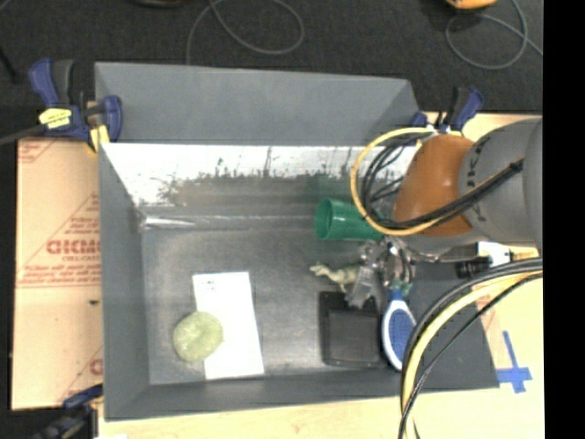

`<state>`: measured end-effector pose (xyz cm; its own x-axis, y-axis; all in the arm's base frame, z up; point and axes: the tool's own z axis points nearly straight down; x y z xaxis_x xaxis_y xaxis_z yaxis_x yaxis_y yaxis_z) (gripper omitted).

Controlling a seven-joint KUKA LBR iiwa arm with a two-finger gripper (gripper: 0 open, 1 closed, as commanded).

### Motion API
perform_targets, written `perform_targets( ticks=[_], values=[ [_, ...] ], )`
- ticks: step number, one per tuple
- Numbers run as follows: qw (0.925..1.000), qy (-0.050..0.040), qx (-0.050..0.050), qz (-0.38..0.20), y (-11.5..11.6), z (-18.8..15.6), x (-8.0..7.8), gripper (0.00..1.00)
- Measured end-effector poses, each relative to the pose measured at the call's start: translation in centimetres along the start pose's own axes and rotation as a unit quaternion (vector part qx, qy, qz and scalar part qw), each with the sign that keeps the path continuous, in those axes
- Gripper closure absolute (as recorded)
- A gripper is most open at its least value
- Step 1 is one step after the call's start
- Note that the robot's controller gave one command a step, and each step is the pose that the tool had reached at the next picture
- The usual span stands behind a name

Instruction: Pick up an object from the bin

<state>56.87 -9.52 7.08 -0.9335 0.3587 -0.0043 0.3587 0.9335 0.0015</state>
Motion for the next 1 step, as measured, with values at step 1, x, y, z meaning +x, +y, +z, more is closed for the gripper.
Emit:
perform_targets(
  ticks=[1],
  values=[
    [1.0,0.0046,0.001,-0.004,-0.04,-2.0,0.18,1.0]
  ],
)
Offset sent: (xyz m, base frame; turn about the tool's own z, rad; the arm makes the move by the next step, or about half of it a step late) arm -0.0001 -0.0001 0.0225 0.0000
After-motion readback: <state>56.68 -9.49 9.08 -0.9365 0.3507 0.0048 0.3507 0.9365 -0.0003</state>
